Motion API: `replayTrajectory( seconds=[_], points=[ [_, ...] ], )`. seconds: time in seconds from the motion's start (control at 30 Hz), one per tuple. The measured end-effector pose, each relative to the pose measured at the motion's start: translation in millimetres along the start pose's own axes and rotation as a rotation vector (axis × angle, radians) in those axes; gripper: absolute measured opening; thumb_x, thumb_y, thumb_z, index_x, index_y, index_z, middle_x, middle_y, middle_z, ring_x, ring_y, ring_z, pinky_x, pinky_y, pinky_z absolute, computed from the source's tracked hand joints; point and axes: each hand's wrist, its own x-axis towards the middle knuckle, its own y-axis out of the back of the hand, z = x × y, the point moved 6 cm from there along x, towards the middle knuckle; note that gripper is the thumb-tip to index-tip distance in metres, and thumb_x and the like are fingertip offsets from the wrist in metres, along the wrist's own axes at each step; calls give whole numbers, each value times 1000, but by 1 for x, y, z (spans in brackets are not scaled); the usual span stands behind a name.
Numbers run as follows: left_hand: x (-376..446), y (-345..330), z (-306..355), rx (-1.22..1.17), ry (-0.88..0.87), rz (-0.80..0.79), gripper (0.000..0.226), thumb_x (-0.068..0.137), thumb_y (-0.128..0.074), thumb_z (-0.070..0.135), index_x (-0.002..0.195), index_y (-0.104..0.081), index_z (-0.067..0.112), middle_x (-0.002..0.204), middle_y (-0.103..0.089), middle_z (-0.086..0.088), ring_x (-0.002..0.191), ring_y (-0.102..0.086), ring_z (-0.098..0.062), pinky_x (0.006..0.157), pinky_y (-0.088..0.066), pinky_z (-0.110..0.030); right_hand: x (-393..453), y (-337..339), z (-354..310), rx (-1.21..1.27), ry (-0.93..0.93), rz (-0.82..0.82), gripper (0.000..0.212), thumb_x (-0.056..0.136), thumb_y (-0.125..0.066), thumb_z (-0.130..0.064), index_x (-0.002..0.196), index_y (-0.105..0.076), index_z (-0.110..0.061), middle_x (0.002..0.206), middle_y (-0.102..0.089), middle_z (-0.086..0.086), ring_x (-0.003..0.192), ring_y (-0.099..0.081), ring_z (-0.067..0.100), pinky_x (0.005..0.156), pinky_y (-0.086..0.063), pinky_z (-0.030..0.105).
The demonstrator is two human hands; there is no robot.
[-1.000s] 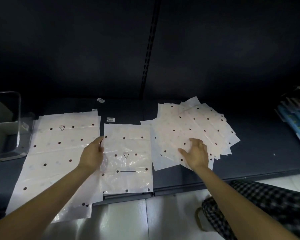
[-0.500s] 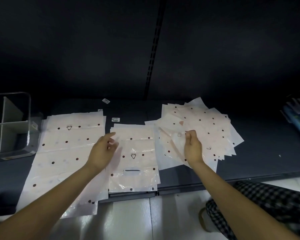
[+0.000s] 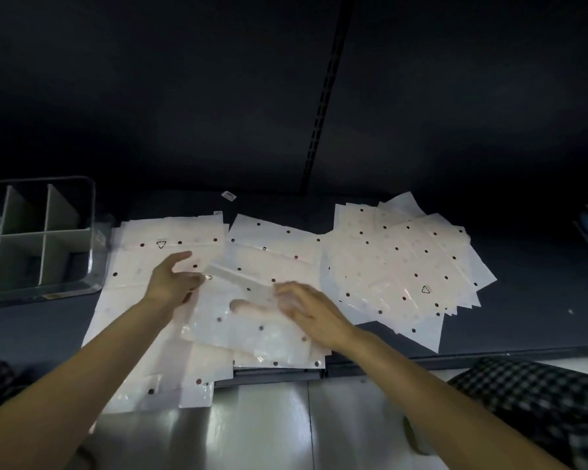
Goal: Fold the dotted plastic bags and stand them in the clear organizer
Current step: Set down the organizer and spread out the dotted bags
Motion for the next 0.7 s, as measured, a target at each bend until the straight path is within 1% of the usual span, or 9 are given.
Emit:
replayTrajectory(
  seconds=[0.07, 0.13, 0.17, 0.23, 0.3, 0.43, 0.57, 0.63, 0.7],
  points=[
    [5, 21, 0, 92, -133, 138, 47, 87, -51, -11, 123, -58, 19, 76, -62, -5, 62, -50, -15, 51, -42, -19, -2, 26, 28, 39, -120, 244, 35, 94, -52, -34, 128, -50, -25, 136, -49, -5, 123, -44, 8, 107, -35, 29],
    [6, 47, -2, 196, -231, 289, 51, 89, -37, -13, 119, -63, 20, 84, -60, -8, 70, -52, -23, 46, -42, -15, -16, 61, 66, -93, -305, 458, 44, 92, -58, -27, 132, -48, -14, 137, -48, 4, 128, -42, 19, 107, -34, 29],
    [6, 59, -4, 256, -261, 356, 54, 88, -32, -14, 117, -64, 18, 91, -59, -10, 75, -52, -26, 50, -43, -16, -27, 77, 85, -183, -416, 507, 48, 90, -60, -27, 133, -46, -11, 139, -47, 6, 130, -39, 23, 106, -34, 31],
    [2, 80, -10, 430, -294, 442, 55, 86, -30, -16, 114, -67, 15, 103, -61, -18, 78, -54, -32, 59, -44, -28, -53, 97, 119, -328, -628, 501, 54, 88, -61, -33, 134, -44, -11, 141, -44, 9, 130, -35, 29, 101, -38, 38],
    [-2, 92, -17, 577, -302, 467, 53, 87, -31, -15, 112, -68, 14, 116, -57, -23, 79, -56, -39, 62, -45, -36, -72, 103, 137, -401, -742, 442, 54, 88, -60, -36, 134, -45, -11, 140, -43, 12, 127, -37, 33, 95, -41, 41],
    [-11, 102, -31, 685, -268, 449, 43, 92, -36, -7, 111, -67, 15, 128, -44, -22, 87, -56, -40, 72, -47, -44, -78, 107, 138, -434, -702, 515, 32, 93, -55, -20, 119, -56, -2, 125, -52, 20, 114, -47, 38, 86, -44, 43],
    [-12, 101, -38, 685, -198, 393, 27, 97, -45, 17, 118, -63, 15, 136, -33, -17, 98, -54, -43, 87, -44, -48, -78, 115, 124, -218, -718, 692, 24, 99, -42, -14, 110, -52, 5, 104, -57, 22, 98, -53, 38, 78, -44, 42],
    [-11, 97, -39, 649, -106, 325, 34, 94, -53, 34, 124, -56, 18, 138, -32, -18, 105, -53, -45, 93, -42, -48, -71, 115, 111, -65, -692, 745, 25, 101, -36, -16, 112, -45, 4, 93, -52, 18, 89, -52, 34, 73, -40, 37],
    [-11, 92, -36, 603, -86, 276, 46, 86, -66, 33, 128, -53, 20, 139, -33, -18, 110, -51, -42, 93, -42, -44, -57, 112, 94, 42, -643, 744, 23, 102, -31, -16, 114, -40, 1, 82, -48, 12, 79, -48, 28, 68, -37, 33]
  ],
)
